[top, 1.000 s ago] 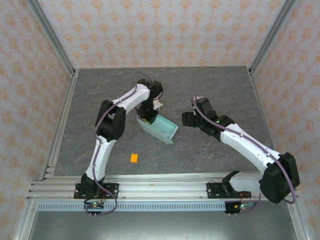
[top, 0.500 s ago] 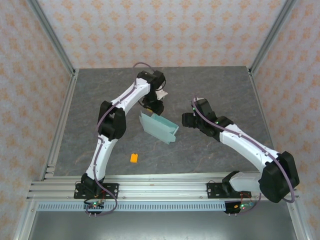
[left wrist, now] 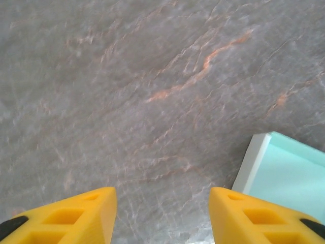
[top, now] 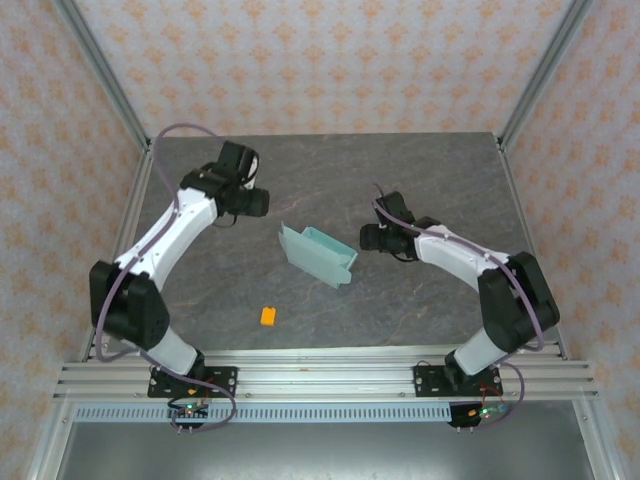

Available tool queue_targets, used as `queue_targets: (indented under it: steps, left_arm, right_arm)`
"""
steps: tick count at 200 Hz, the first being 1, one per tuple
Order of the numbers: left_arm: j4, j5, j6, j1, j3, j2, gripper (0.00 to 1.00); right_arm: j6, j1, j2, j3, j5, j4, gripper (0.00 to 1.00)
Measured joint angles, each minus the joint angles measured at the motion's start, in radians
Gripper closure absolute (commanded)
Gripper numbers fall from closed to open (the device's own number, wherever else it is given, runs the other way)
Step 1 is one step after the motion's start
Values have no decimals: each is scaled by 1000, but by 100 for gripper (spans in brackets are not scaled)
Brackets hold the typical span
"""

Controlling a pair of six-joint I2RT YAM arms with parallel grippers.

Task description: Fold the paper box

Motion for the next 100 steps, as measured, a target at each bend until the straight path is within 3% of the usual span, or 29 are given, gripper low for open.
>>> queue_targets:
  steps: [50, 100]
  left_arm:
    - [169, -4, -155, -48, -461, -145, 49]
    - [225, 0, -200, -75, -544, -249, 50]
  right_arm:
    - [-32, -5, 128, 104, 0, -28, 41]
    - [-56, 8, 163, 106, -41, -66, 43]
